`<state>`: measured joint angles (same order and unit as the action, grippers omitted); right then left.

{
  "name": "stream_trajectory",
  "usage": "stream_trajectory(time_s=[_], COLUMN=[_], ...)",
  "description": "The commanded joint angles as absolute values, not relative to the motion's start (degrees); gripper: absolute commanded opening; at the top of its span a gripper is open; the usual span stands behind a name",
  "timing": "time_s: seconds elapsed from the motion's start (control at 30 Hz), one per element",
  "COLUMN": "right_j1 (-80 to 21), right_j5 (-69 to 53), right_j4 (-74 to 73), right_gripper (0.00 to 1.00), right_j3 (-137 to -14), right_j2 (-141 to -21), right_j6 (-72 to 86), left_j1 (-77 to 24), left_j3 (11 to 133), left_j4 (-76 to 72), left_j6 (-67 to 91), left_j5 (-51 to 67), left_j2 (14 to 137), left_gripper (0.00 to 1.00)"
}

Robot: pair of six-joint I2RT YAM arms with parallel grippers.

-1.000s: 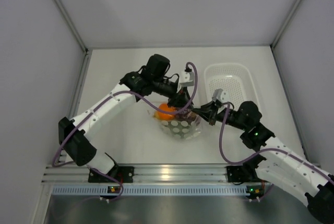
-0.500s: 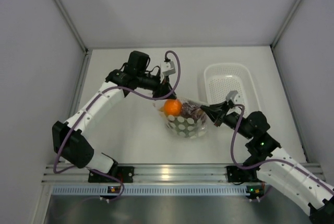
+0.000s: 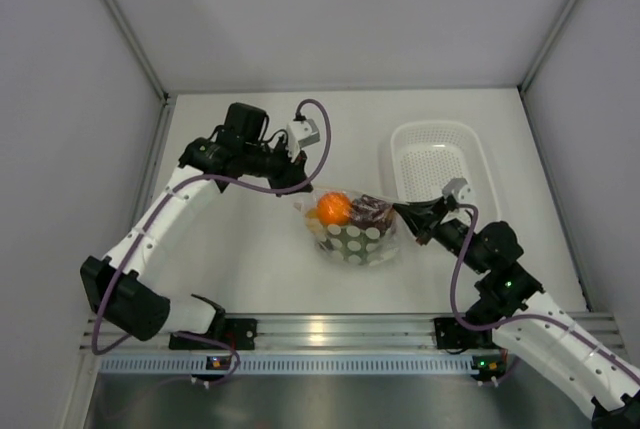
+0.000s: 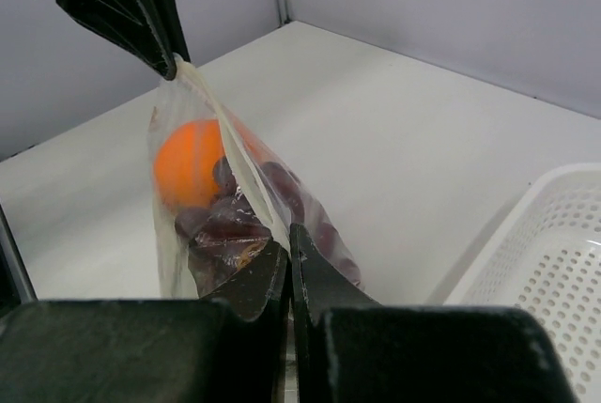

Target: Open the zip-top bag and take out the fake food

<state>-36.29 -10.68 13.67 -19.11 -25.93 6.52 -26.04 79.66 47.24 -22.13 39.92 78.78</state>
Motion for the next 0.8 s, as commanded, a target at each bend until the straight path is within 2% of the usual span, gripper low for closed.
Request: stream_trajectory(time_s=[0.0,0.17,0.3,0.6,0.63,0.67,0.7,0.73,0.77], right_j1=[-35.51,-35.42,-35.42,-35.42,-35.51,-35.51,-35.42,-35.51,-35.42], right_j5=[-5.63,-6.07,-5.54,-8.51,-9.83,-14.54,-17.11,-19.23,-23.6], right_j4=[15.73,16.17,15.73,17.49,17.93,18.54,19.68,20.12,20.56], right_gripper=[0.0,0.0,0.0,0.0,0.0,0.0,0.0,0.0,0.0], right_j3=[-19.86,-20.83,-21.18,-21.09,-20.92,-20.92,-20.83,-20.83,-20.66], right_j2=[-25.22,-26.72,-27.07,-27.33,-27.33,-27.68,-28.21,-28.56,-28.83], right_j6=[6.85,7.64,7.38,7.56,7.56,7.04,6.25,6.07,5.02], left_j1=[-24.61,-24.61,-24.7,-24.7,-24.61,-24.61,-24.7,-24.7,-24.7], left_j3=[78.93,76.47,75.94,72.07,72.24,72.59,73.55,74.17,75.05], left_j4=[49.04,49.04,49.83,49.75,49.66,49.66,49.75,49.66,49.66], left_j6=[-19.35,-16.35,-10.92,-9.05,-9.05,-9.14,-9.58,-9.84,-10.97], left_j5=[31.48,25.94,16.9,16.17,17.56,19.14,21.77,24.32,31.22], left_j2=[74.45,73.92,72.34,64.43,64.16,63.73,63.63,63.81,64.68], left_gripper=[0.0,0.0,0.0,0.02,0.08,0.35,0.5,0.6,0.74])
